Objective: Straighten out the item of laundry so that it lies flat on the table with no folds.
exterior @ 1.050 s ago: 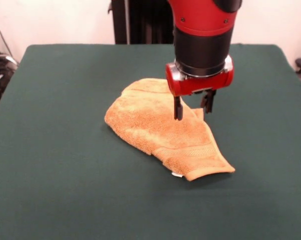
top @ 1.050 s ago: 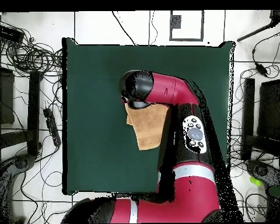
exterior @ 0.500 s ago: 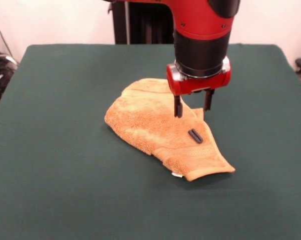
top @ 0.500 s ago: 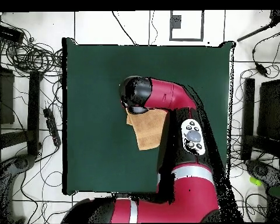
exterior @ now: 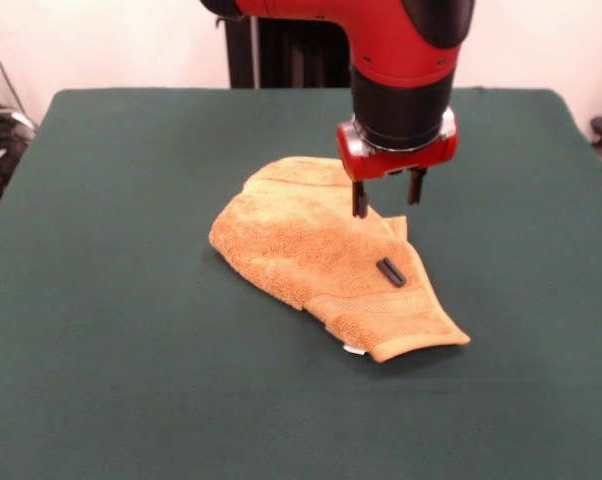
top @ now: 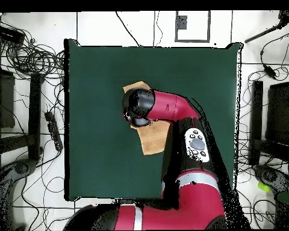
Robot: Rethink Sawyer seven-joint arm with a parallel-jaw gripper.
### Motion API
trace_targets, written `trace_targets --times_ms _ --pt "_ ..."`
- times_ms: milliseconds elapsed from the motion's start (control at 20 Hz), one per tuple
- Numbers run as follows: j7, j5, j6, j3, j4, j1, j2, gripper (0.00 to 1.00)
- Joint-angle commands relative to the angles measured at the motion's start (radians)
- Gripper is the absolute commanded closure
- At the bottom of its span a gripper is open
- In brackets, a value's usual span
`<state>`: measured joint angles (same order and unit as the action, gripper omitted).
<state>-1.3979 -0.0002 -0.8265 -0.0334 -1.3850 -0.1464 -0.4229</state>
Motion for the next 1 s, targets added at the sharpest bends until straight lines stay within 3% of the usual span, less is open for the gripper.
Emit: trace_targets --times_ms 50,1000 --pt "-0.203 0.041 -0.009 -0.046 -0.142 0.009 0.041 0.0" --pt "-0.186 0.028 -0.043 -0.037 -0.084 0.004 0.071 0.0"
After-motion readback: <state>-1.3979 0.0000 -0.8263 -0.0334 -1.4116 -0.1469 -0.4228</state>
